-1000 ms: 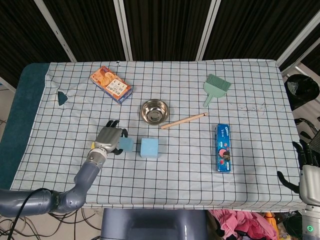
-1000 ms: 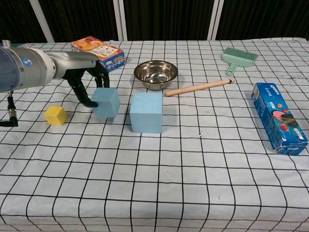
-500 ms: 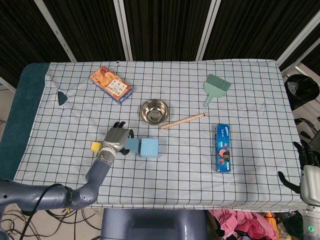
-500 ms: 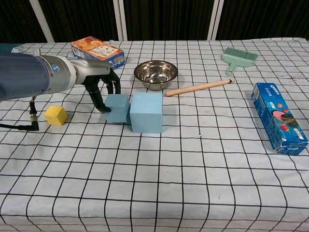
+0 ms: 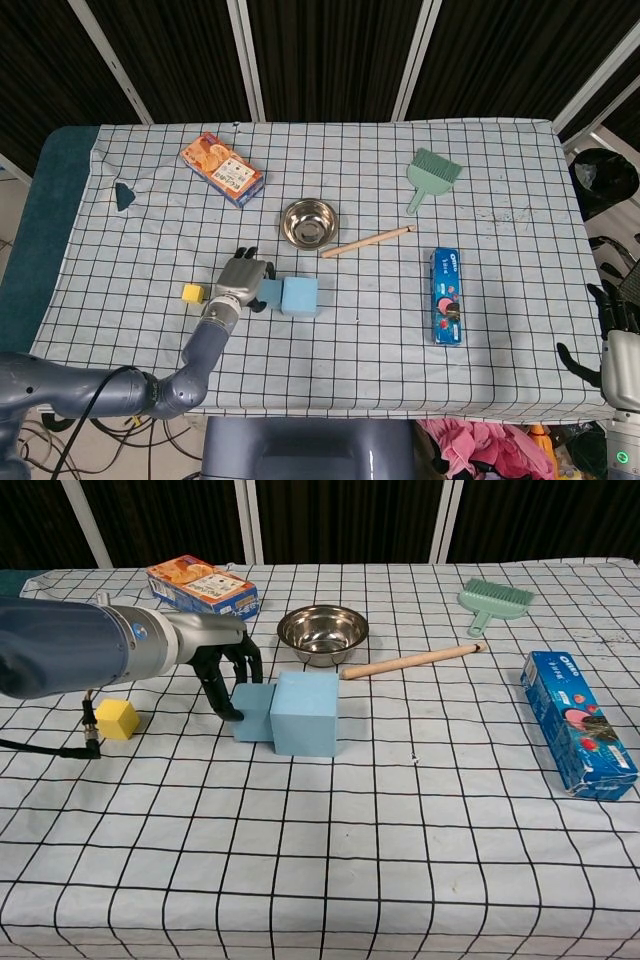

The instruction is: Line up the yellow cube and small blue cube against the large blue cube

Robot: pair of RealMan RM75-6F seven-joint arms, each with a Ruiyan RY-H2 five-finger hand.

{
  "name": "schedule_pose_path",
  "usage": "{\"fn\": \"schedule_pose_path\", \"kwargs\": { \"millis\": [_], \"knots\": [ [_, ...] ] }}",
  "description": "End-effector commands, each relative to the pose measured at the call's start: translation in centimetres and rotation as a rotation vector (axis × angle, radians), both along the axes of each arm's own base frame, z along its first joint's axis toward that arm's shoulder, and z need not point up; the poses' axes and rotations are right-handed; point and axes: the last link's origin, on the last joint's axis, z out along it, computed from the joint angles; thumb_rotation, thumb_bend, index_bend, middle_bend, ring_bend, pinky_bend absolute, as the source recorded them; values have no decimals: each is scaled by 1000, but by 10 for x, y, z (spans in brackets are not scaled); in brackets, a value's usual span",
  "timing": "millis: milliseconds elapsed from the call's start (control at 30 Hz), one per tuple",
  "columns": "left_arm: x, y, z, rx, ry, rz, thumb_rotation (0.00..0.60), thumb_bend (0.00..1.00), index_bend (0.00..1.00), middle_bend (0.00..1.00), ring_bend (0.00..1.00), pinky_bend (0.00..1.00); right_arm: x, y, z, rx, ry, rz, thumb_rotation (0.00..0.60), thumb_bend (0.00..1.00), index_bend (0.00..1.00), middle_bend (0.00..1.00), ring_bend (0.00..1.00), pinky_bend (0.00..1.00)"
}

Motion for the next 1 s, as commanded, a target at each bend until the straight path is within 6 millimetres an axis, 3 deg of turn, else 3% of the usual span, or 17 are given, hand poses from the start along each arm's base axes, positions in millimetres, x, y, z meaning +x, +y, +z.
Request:
{"fn": "schedule_pose_path", "kwargs": {
  "millis": [33, 1000],
  "knots": [
    [1, -1, -1, -2, 5, -3, 600, 320, 411, 449, 22, 0, 0, 0, 0, 1, 0, 0, 600, 191, 102, 49, 192, 119],
    [4, -3, -6, 5, 24, -20, 600, 307, 397, 434, 17, 0, 0, 1, 0, 4, 1, 2, 600, 191, 102, 49, 192, 119]
  ]
}}
